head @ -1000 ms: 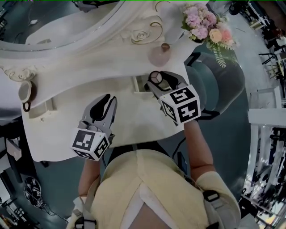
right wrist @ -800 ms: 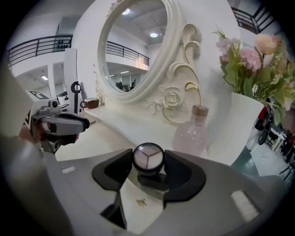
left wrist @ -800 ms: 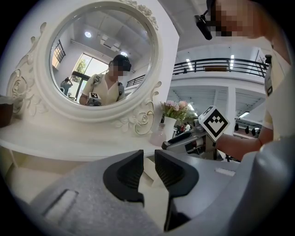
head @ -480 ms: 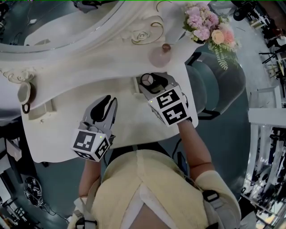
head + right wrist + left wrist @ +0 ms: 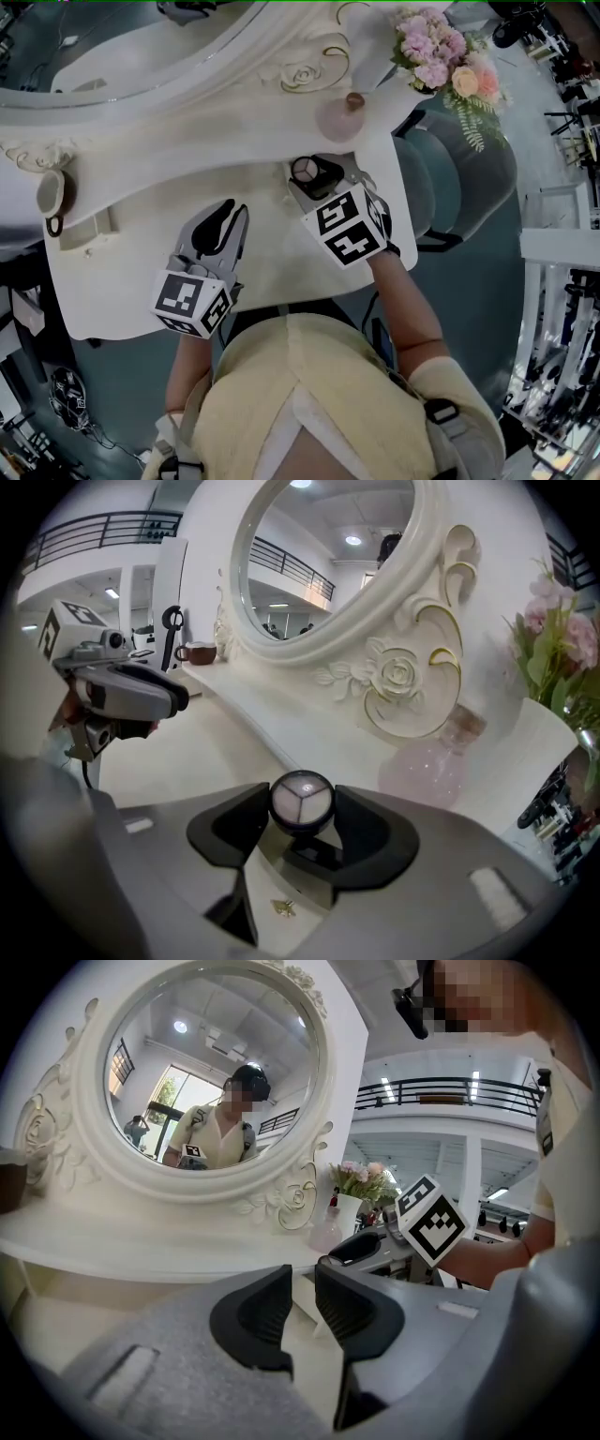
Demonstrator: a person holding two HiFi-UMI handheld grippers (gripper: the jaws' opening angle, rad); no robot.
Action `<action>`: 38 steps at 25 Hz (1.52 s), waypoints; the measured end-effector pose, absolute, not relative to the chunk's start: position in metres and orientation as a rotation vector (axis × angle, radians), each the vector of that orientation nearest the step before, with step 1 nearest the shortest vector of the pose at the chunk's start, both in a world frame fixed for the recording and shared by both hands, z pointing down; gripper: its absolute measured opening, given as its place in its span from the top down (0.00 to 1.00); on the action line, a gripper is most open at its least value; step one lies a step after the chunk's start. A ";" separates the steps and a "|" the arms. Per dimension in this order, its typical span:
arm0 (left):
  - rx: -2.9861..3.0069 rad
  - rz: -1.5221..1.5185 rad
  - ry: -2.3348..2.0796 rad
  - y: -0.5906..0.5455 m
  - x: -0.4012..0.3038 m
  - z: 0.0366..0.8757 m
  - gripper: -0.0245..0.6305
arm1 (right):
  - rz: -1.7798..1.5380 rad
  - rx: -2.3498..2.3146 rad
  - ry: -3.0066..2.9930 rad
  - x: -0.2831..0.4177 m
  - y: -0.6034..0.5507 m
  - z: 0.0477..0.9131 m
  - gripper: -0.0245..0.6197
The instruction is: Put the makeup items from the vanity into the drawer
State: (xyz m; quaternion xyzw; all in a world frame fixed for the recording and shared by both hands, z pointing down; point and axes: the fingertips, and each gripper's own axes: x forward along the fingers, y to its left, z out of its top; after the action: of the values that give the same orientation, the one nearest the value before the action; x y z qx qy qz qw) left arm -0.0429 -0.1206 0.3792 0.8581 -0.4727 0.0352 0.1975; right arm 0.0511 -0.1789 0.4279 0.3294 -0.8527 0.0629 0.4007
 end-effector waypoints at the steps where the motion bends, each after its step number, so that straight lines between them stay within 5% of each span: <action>1: 2.401 0.099 -1.322 -0.121 -0.043 0.380 0.85 | 0.153 0.827 -2.149 0.051 -0.179 0.430 0.62; 38: 2.404 0.107 -1.305 -0.116 -0.039 0.382 0.85 | 0.227 0.864 -2.091 0.062 -0.178 0.444 0.65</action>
State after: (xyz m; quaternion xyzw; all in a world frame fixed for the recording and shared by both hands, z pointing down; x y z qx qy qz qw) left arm -0.0394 -0.1157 0.3820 0.8603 -0.4671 0.0383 0.2005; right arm 0.0625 -0.1780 0.4438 0.3447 -0.8344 0.0906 0.4205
